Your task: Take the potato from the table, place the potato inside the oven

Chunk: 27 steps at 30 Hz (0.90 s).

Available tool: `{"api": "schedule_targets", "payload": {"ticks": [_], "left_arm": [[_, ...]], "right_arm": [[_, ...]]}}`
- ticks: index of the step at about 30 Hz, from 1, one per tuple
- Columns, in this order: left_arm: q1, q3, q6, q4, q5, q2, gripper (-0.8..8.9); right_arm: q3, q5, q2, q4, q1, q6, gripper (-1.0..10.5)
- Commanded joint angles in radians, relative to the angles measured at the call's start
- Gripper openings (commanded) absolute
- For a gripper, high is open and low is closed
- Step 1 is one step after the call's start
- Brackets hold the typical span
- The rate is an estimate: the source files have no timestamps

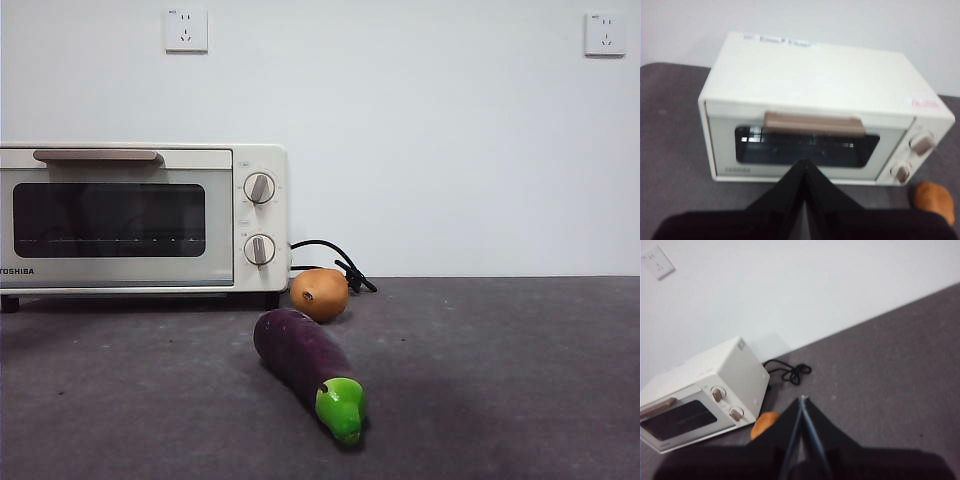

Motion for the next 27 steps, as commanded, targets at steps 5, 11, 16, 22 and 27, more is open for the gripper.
{"api": "schedule_targets", "payload": {"ticks": [5,11,16,22,27], "left_arm": [[0.003,0.174,0.002,-0.056,0.003,0.167,-0.05],[0.005,0.296,0.013,-0.079,0.015,0.298,-0.05],[0.038,0.392,0.016,-0.140,0.149,0.410,-0.06],[0.084,0.515,0.005,-0.254,0.208,0.565,-0.06],[0.140,0.626,-0.047,-0.307,0.384,0.691,-0.06]], "right_arm": [[0.068,-0.027,0.062,-0.075,0.001,-0.009,0.0],[0.125,-0.254,0.165,-0.081,0.001,-0.082,0.0],[0.200,-0.431,0.294,-0.104,0.001,-0.126,0.0],[0.323,-0.486,0.438,-0.207,0.001,-0.254,0.0],[0.404,-0.490,0.500,-0.242,0.001,-0.303,0.0]]}}
